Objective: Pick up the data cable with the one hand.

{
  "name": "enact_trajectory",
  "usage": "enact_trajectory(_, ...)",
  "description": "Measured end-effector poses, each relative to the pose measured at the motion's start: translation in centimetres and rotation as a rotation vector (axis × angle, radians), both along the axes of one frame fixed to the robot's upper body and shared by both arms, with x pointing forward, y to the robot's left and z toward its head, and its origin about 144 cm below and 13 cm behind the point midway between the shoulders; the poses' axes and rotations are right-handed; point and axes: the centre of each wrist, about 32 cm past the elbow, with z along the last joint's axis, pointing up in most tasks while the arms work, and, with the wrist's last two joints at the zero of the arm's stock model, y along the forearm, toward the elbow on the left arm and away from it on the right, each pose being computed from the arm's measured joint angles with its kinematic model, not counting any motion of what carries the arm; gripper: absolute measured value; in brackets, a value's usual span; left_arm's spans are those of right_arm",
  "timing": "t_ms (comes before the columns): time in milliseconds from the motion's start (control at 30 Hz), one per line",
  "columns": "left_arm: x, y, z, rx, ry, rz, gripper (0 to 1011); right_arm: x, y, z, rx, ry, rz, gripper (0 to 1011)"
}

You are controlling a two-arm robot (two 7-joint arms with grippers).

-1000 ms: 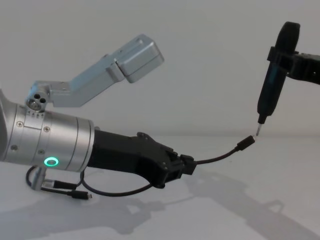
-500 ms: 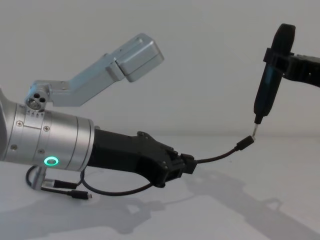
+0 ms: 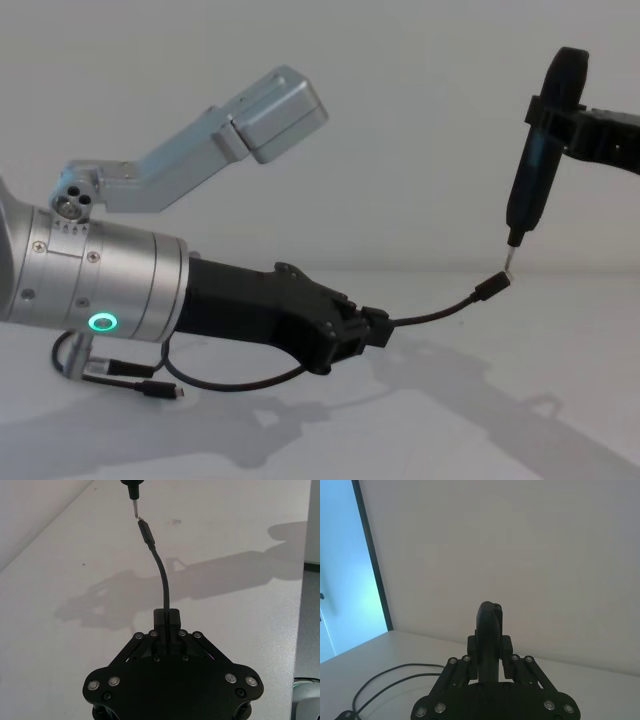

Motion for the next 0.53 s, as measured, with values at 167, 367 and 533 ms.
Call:
enact_trajectory(167,0.00,0.00,0.00,0.000,0.000,0.000,49,0.04,-0.01,0.00,-0.001,-0.001,0.000,275)
enact_trajectory(367,0.00,0.00,0.00,0.000,0.000,0.000,49,0.06,-0.02,0.00,-0.001,-0.001,0.000,274)
enact_trajectory(533,0.00,0.00,0.00,0.000,0.000,0.000,49,0.08,-0.02,0.00,-0.002,-0.001,0.000,274)
